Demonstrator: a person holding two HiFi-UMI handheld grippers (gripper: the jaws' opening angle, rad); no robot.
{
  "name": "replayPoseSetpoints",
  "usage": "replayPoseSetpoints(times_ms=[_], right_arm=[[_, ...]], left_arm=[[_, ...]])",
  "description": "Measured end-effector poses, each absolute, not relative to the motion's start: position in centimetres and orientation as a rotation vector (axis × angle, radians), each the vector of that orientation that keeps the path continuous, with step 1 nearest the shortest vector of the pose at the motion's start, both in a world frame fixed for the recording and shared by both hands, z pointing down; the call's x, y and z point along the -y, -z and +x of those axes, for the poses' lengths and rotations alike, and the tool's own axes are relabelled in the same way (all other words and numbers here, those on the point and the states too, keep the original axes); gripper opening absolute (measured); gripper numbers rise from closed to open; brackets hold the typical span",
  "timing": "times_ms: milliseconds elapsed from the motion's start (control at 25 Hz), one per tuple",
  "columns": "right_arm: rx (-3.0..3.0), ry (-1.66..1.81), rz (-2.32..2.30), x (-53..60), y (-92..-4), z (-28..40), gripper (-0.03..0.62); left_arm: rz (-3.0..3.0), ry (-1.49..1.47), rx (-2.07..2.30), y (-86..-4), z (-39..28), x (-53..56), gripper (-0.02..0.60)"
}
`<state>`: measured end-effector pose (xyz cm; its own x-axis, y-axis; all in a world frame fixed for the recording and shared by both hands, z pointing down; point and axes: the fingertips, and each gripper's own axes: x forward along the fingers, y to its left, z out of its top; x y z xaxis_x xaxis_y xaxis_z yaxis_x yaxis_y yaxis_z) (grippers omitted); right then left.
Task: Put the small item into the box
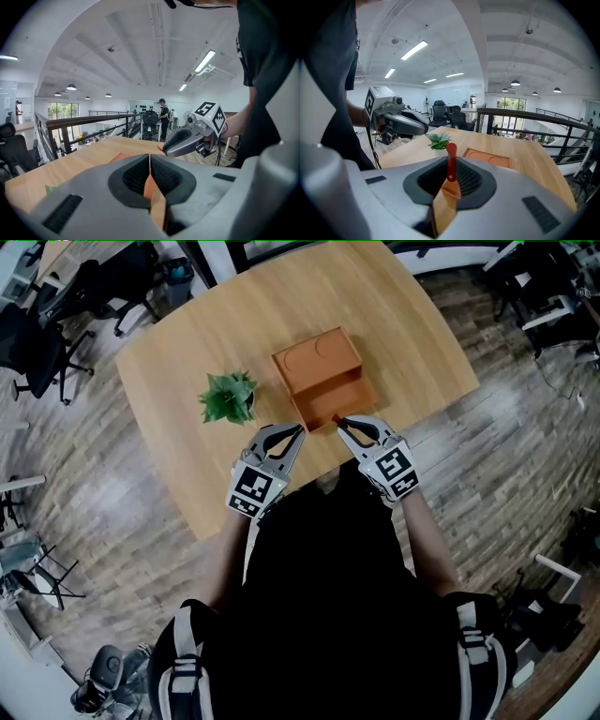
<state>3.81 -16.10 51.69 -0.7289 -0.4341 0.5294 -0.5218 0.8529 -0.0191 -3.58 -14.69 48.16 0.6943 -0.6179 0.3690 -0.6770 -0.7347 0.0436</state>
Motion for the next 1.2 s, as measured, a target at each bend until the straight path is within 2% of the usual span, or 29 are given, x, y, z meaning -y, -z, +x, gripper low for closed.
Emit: replayPoseSetpoints(times_ms=[280, 1200], right_arm=[[2.517, -0.226, 0.599, 18.1, -52.4, 2.8, 0.067], [2.404, -0.214, 0.345, 22.7, -58.9, 3.1, 0.067]], left_arm=[[2.657, -0.510, 1.169, -48.2, -5.5, 16.6, 0.028], [2.531, -0.539, 1.248, -49.7, -4.6, 20.3, 0.028]])
